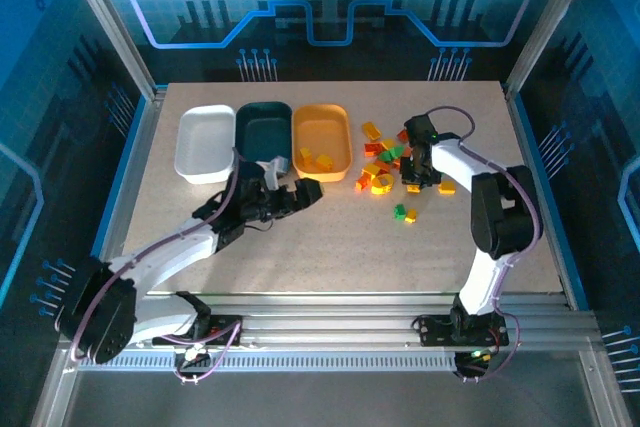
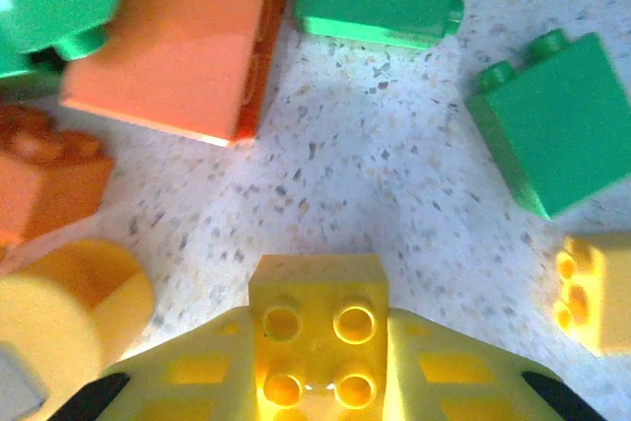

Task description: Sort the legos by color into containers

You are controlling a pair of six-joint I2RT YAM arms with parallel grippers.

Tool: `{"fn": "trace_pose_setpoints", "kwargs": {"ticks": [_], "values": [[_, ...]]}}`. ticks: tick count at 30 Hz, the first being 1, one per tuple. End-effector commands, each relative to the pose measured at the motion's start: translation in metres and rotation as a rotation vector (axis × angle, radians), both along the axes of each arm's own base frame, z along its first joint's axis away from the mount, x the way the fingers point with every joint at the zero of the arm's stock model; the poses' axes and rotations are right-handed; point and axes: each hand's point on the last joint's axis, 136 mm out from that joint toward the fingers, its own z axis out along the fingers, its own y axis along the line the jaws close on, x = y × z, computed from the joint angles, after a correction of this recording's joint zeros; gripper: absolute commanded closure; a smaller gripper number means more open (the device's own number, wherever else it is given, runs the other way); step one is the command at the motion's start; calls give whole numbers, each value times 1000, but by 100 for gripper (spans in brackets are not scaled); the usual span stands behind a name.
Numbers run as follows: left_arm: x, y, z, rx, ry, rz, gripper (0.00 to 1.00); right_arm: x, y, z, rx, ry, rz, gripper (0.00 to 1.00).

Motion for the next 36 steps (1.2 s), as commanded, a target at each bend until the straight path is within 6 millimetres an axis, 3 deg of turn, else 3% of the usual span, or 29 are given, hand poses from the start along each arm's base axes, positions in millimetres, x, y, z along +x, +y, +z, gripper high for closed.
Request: {"fn": "trace_pose_setpoints", "kwargs": {"ticks": [1, 5, 7, 10, 14, 18, 21, 25, 28, 33, 36], "values": [[1, 36, -4, 65, -1, 87, 1, -3, 20, 47, 9, -104, 28, 71], [7, 98, -21, 157, 77, 325, 1, 1, 88, 78, 35, -198, 149, 71], [7, 122, -35, 131, 149, 421, 1, 9, 123, 82, 50, -220, 207, 70], [4, 141, -54, 22, 246, 484, 1, 28, 169, 79, 84, -226, 277, 70], [-6, 143, -70, -38, 325, 459, 1, 52, 215, 71, 103, -223, 347, 70], [-16, 132, -72, -79, 326, 392, 1, 71, 237, 57, 100, -194, 367, 68], [-18, 114, -57, -128, 264, 293, 1, 76, 244, 59, 98, -191, 392, 52], [-21, 85, -37, -82, 186, 160, 1, 76, 231, 90, 57, -250, 387, 42], [-22, 64, -31, -34, 157, 90, 1, 61, 201, 101, 22, -269, 336, 36], [-28, 21, -30, -31, 115, -36, 1, 10, 124, 78, -35, -203, 200, 35], [-27, 14, -38, -4, 116, -48, 1, -26, 85, 55, -60, -124, 156, 40]]}}
